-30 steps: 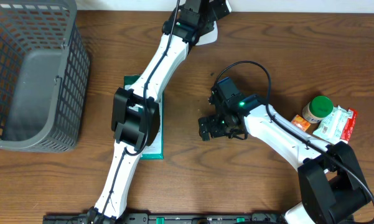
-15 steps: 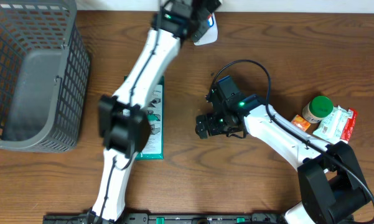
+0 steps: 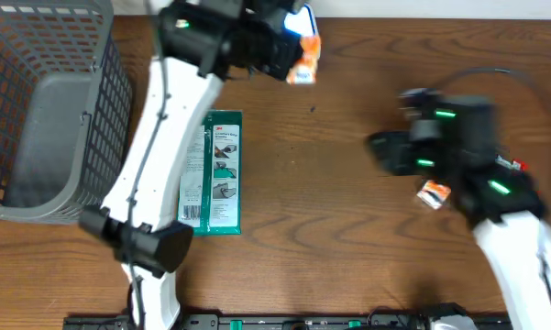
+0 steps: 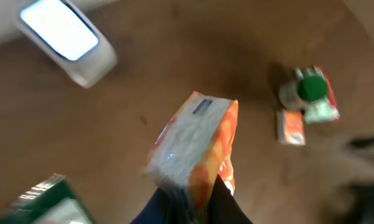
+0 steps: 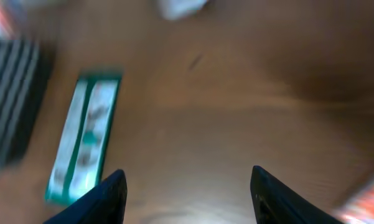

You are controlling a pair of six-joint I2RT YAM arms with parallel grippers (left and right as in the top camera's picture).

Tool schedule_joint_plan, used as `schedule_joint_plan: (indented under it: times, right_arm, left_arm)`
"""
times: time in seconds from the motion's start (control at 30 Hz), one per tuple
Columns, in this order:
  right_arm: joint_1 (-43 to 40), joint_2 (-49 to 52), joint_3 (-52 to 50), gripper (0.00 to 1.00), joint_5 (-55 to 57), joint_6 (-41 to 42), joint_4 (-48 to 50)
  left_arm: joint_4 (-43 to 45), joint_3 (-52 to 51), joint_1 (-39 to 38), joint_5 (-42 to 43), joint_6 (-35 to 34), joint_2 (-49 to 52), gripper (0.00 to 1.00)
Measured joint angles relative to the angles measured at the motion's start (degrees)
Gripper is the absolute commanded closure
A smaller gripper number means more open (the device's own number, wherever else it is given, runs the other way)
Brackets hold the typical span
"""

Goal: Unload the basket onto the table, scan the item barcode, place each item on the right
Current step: 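Carry the tissue pack right and lower it beside the other orange box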

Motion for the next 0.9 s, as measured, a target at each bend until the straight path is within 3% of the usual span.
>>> schedule_joint_plan:
  times: [0.3, 0.57, 0.9]
  right_arm:
    - [-20.2, -3.8, -0.2, 0.41, 2.2, 3.4, -3.3]
    - [-21.5, -2.0, -2.9, 0.41, 2.4, 4.0, -2.9]
    - [-21.5, -1.3, -3.5, 0.41, 2.5, 3.7, -2.6]
  left_arm:
    - [7.0, -9.6, -13.2, 3.7, -3.2, 8.8, 0.93]
    - [18.3, -10.0, -24.2, 4.7, -3.9, 15.8, 0.91]
    - [27.1, -10.1, -30.8, 3.9, -4.0, 21.0, 0.85]
